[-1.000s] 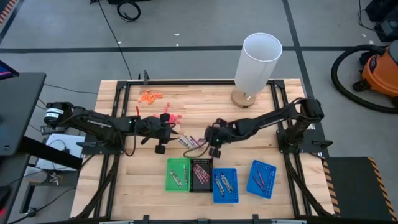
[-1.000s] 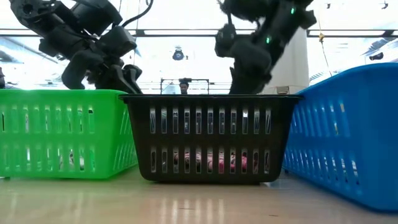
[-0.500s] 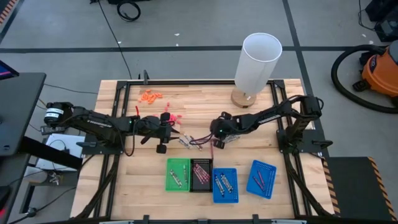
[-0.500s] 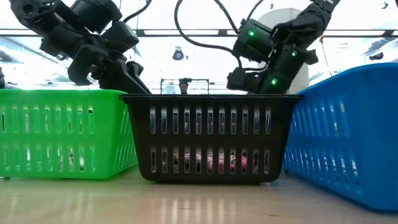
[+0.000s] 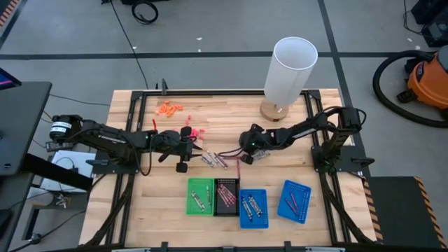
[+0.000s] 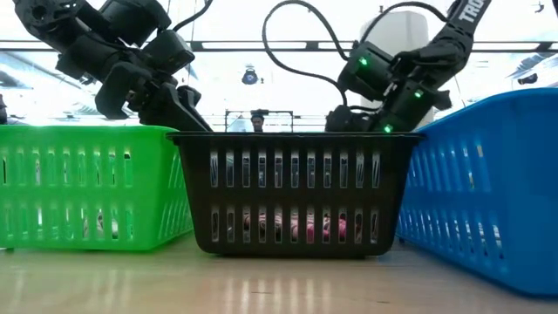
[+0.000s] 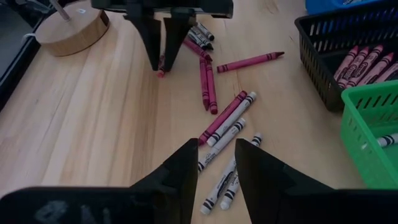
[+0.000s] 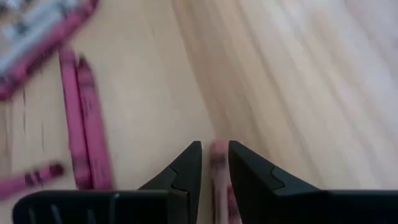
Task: Sort crayons
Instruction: Put the pink crayon into the black bin
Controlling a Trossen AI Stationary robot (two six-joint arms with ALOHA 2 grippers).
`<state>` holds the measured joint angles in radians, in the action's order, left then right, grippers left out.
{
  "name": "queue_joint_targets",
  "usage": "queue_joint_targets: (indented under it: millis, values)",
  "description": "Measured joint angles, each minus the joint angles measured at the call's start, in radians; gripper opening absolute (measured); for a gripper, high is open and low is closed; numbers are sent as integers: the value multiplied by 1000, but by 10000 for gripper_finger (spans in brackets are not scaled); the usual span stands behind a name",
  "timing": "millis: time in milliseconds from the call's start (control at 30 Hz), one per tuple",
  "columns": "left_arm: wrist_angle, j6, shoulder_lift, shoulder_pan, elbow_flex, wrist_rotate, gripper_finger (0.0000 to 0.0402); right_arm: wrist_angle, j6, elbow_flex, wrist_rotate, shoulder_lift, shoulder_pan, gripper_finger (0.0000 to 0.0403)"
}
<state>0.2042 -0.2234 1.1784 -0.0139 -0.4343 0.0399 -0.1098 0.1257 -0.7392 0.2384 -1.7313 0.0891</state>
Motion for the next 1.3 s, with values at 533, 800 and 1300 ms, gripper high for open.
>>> queue_joint_targets:
  millis: [533, 800, 1300]
  values:
    - [0, 3, 0, 0, 0, 0, 117, -122, 29, 72, -1, 1, 2, 31]
    - [-6, 10, 0, 0, 0, 0, 117, -218, 83, 73, -53, 1, 3, 22]
    - [-22, 31, 0, 0, 0, 0, 117, -516, 275, 72, -154, 89, -86, 24]
